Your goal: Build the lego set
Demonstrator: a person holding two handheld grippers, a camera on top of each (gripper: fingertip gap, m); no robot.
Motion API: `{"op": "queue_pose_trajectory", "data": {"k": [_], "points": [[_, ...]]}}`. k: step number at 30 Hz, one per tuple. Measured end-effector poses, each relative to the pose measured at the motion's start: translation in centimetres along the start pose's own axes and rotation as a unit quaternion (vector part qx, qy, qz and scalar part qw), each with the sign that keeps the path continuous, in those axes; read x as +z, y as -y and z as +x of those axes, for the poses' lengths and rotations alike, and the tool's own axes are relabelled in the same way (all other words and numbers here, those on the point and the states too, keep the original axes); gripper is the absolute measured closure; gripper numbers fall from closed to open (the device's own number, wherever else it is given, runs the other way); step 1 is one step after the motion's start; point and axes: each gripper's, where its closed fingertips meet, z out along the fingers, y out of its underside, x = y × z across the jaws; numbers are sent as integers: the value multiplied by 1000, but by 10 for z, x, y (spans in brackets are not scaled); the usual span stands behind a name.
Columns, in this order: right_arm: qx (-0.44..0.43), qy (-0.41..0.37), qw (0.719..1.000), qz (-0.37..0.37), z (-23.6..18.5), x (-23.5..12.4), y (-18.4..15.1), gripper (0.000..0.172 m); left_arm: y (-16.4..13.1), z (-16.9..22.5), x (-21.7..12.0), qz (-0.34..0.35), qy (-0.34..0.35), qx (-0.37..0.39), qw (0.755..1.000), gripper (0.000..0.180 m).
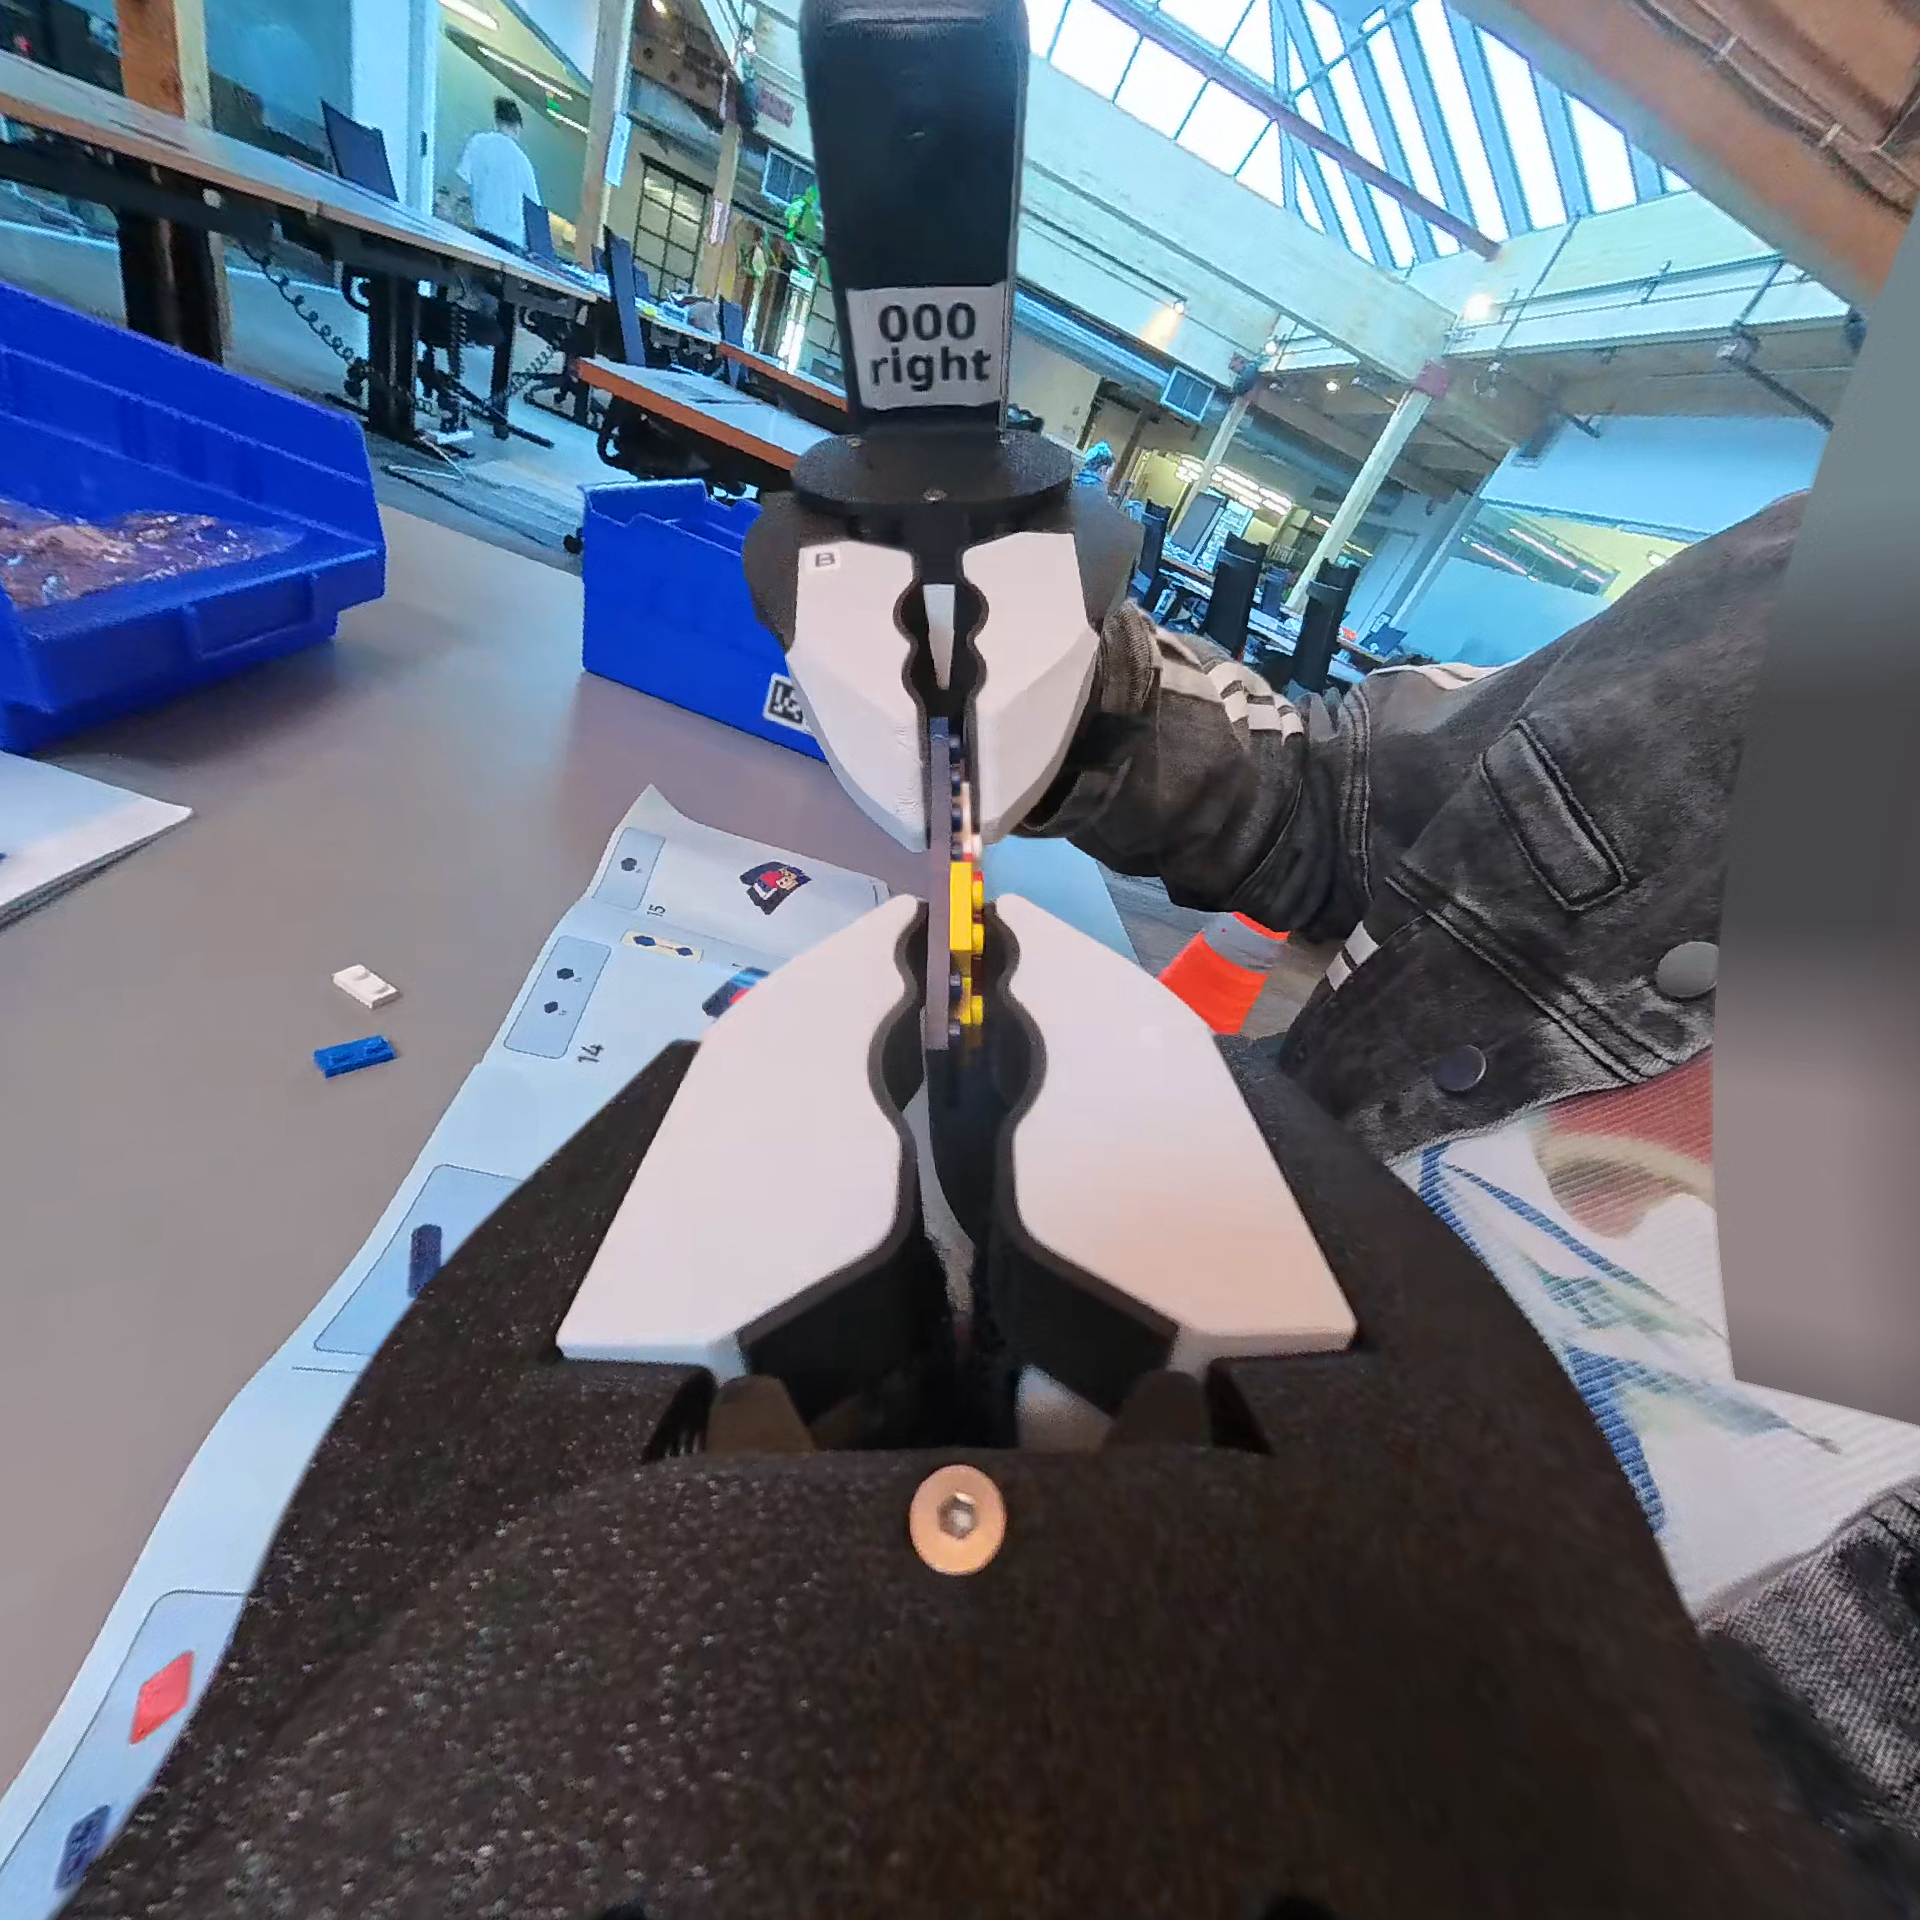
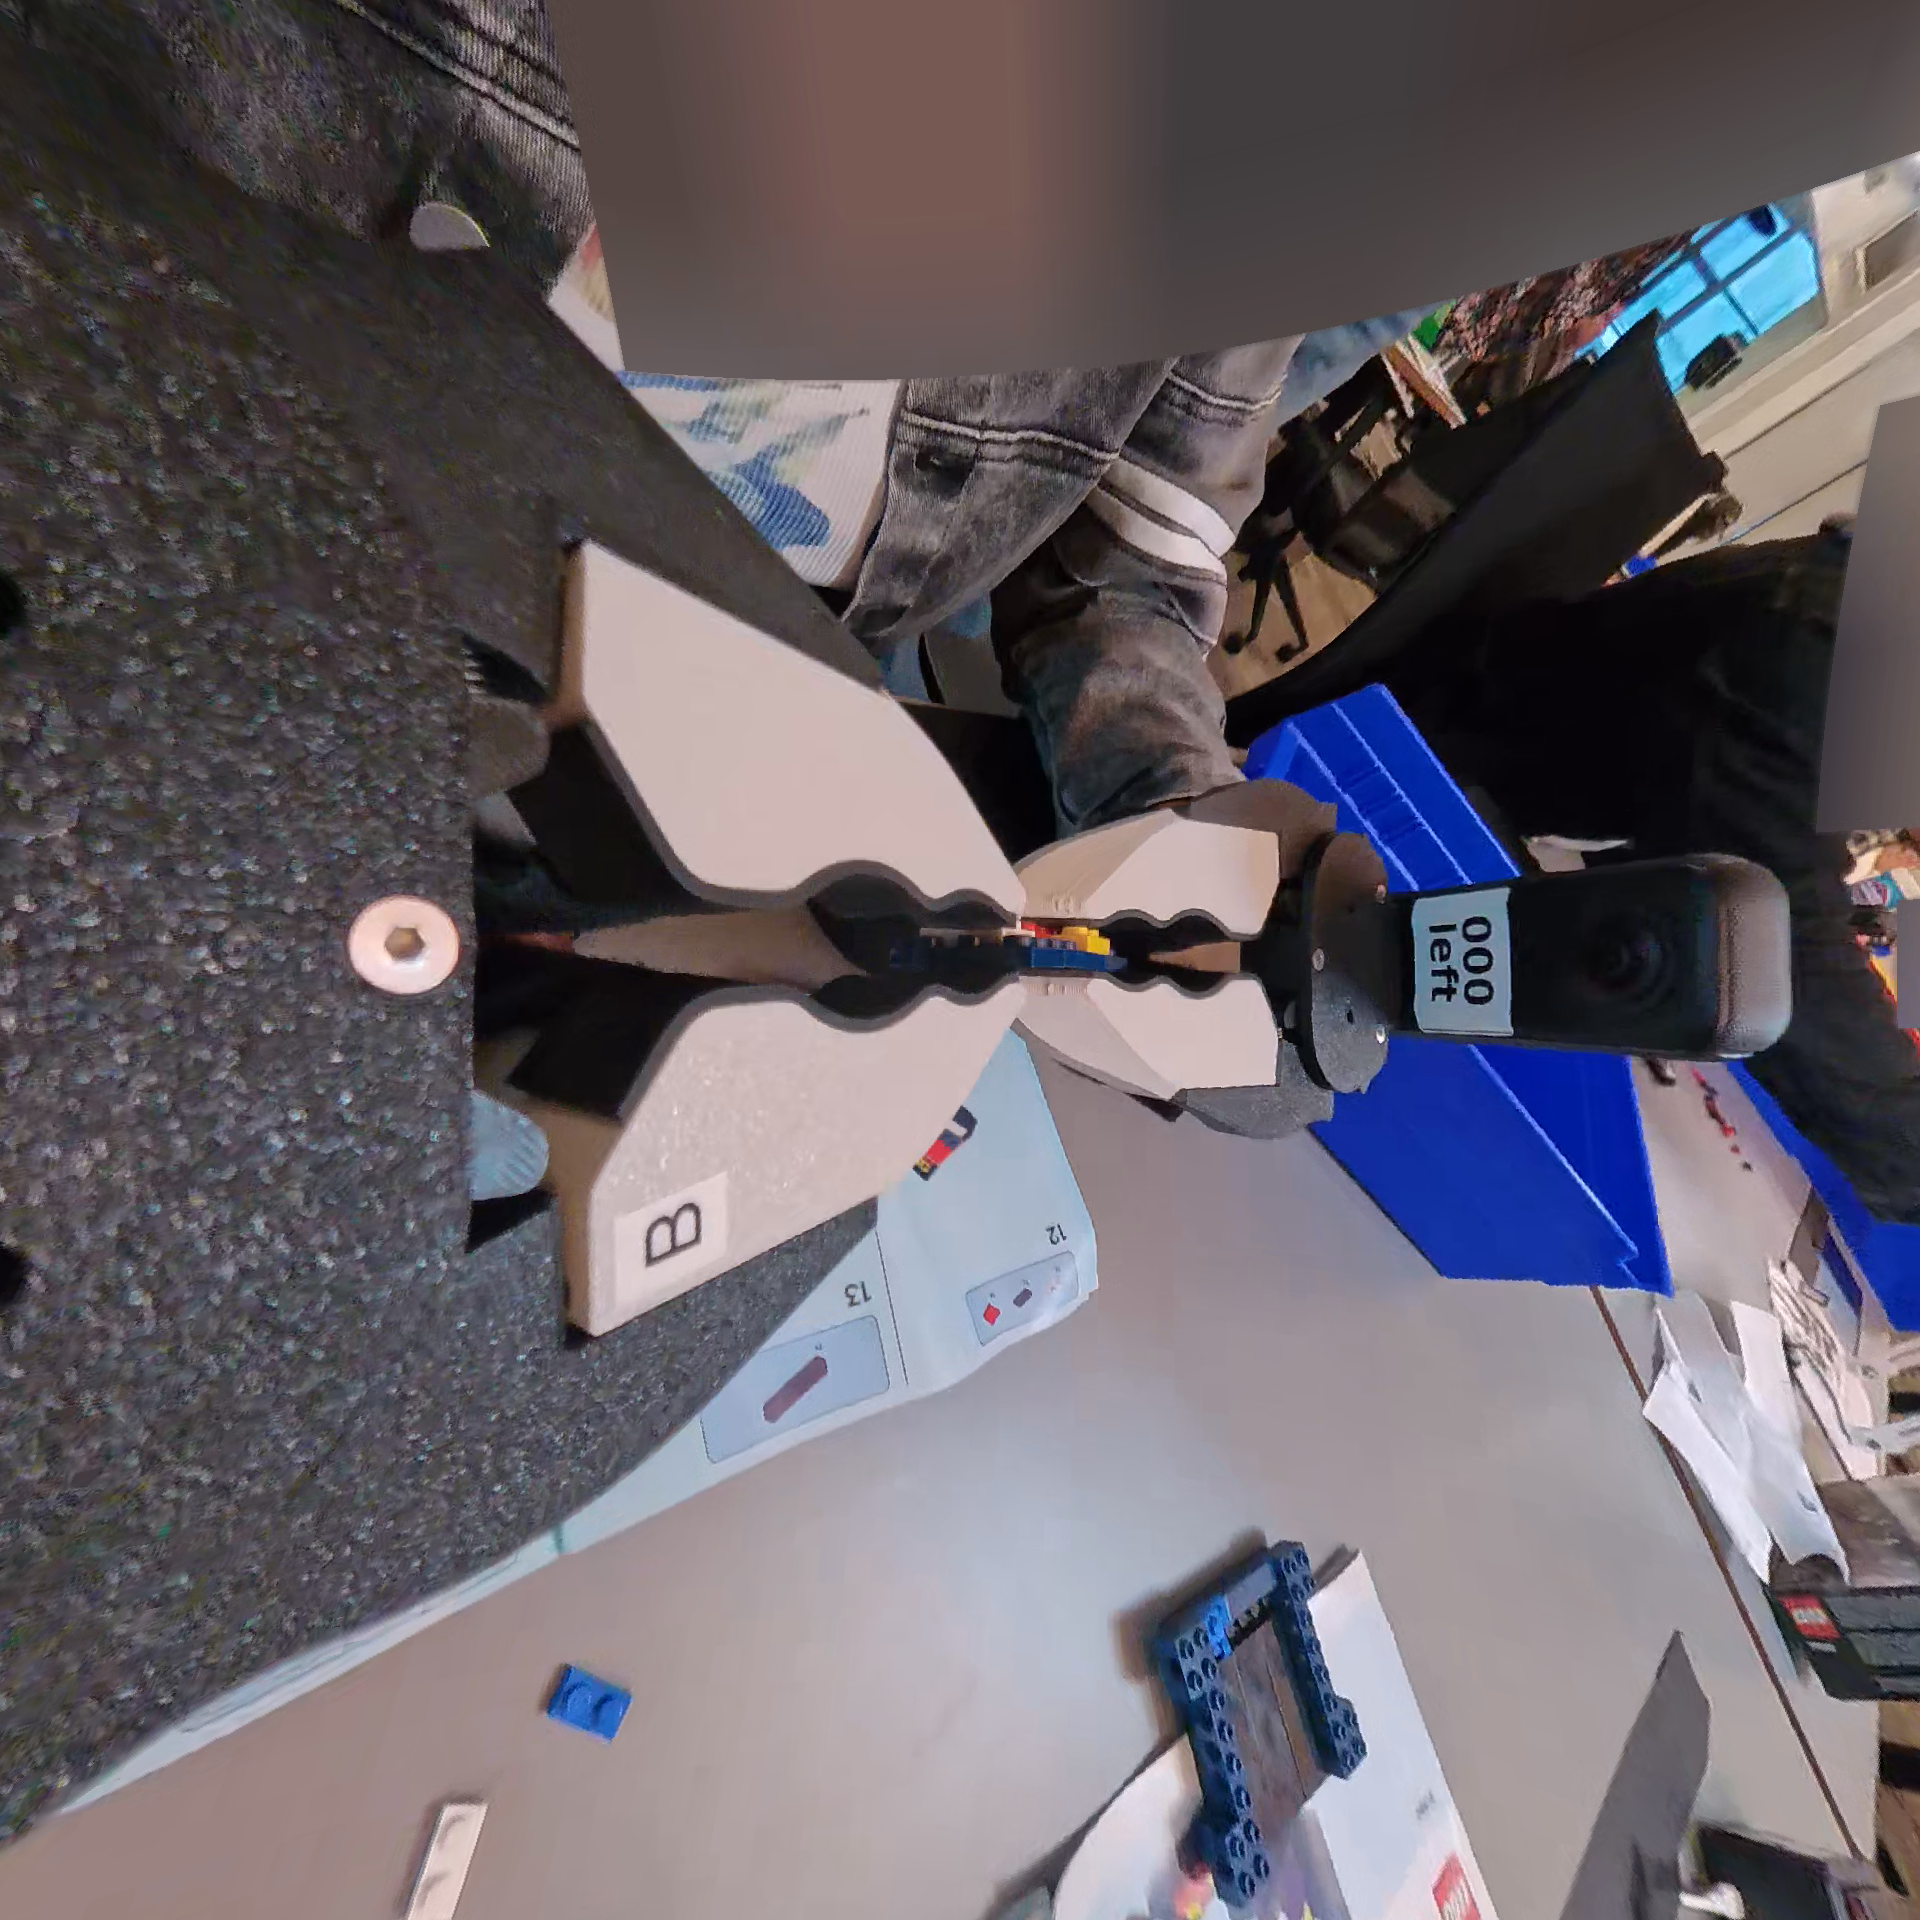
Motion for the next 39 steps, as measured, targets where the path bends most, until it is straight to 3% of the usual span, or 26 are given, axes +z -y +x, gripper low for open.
{"op": "queue_pose_trajectory", "data": {"k": [4,5,6,7,8,14,19,24,27,35,37,39], "points": [[39,36,999,7,0,0,3,165,2,-2,-1,24,-24,-55,998,172],[65,62,996,27,-2,-1,11,154,6,-3,-2,50,-32,-82,995,172],[93,78,991,56,-2,-3,21,125,10,-7,-5,73,-37,-107,991,172],[112,82,986,93,3,-7,31,109,13,-10,-8,94,-40,-128,987,172],[118,74,981,136,10,-10,41,107,17,-15,-11,118,-38,-144,982,172],[127,22,952,279,33,5,47,126,40,-27,-30,237,-21,-163,957,172],[108,1,948,299,35,16,46,142,43,-33,-36,280,0,-174,944,173],[109,1,943,313,39,18,46,150,38,-32,-29,264,10,-160,951,173],[108,12,942,316,36,18,45,164,36,-34,-29,254,24,-153,955,172],[74,10,945,318,32,15,46,165,36,-30,-26,244,32,-127,961,172],[82,20,940,332,31,17,47,152,38,-31,-27,262,26,-143,954,172],[80,17,938,338,31,21,46,159,39,-32,-28,272,30,-146,951,172]]}}
